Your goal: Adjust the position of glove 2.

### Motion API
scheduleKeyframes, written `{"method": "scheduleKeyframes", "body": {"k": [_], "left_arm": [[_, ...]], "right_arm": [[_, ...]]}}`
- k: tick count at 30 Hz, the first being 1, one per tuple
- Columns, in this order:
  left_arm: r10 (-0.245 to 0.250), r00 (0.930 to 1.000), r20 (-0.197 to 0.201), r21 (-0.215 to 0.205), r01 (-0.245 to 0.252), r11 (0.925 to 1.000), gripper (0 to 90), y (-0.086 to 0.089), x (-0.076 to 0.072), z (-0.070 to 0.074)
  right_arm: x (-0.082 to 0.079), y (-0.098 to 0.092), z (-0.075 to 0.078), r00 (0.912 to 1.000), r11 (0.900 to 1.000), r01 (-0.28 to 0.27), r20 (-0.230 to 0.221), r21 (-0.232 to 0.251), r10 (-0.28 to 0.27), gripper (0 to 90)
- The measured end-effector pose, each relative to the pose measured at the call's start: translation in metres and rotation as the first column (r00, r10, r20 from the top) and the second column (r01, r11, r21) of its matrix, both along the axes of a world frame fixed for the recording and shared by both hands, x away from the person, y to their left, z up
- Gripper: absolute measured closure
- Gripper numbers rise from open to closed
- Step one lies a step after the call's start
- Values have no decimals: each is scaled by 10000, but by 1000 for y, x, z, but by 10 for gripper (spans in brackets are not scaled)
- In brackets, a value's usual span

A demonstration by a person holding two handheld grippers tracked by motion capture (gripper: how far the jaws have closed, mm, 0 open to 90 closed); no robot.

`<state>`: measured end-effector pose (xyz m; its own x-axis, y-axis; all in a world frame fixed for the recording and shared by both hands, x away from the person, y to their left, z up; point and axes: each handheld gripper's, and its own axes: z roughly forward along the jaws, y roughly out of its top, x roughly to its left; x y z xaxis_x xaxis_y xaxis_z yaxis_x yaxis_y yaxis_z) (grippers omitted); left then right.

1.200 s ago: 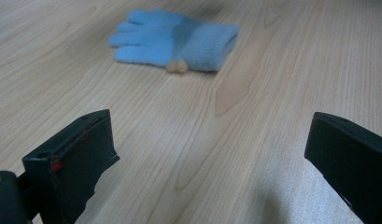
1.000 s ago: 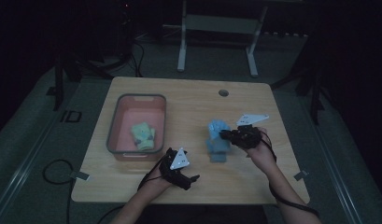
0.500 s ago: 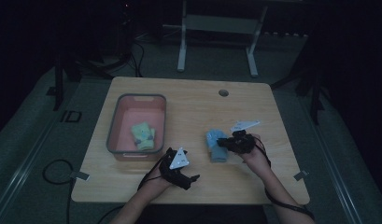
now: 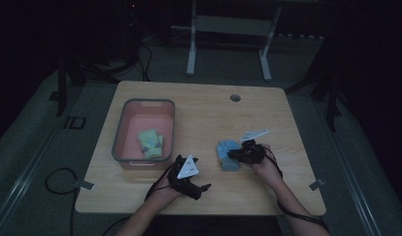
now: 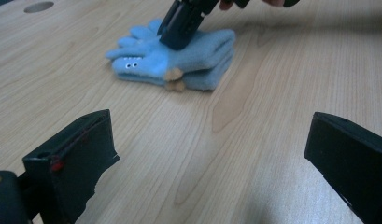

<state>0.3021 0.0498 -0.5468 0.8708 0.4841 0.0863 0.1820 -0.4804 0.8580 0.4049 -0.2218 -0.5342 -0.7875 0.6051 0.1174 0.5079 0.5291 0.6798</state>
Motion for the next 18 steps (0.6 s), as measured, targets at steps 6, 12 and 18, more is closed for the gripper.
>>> {"method": "scheduleKeyframes", "body": {"k": [6,12,18], "left_arm": [[-56,10000,-73,-47,56,10000,18,-1,0,0],[89,9997,-222,209,-84,9997,19,-3,-1,1],[155,9997,-208,370,-147,9992,19,-4,-1,0]], "right_arm": [[1,1,-2,9999,9999,-96,-145,-76,95,788],[-2,0,5,9999,9999,-146,-45,18,146,608],[-6,-3,13,9996,9994,-225,161,263,221,363]]}}
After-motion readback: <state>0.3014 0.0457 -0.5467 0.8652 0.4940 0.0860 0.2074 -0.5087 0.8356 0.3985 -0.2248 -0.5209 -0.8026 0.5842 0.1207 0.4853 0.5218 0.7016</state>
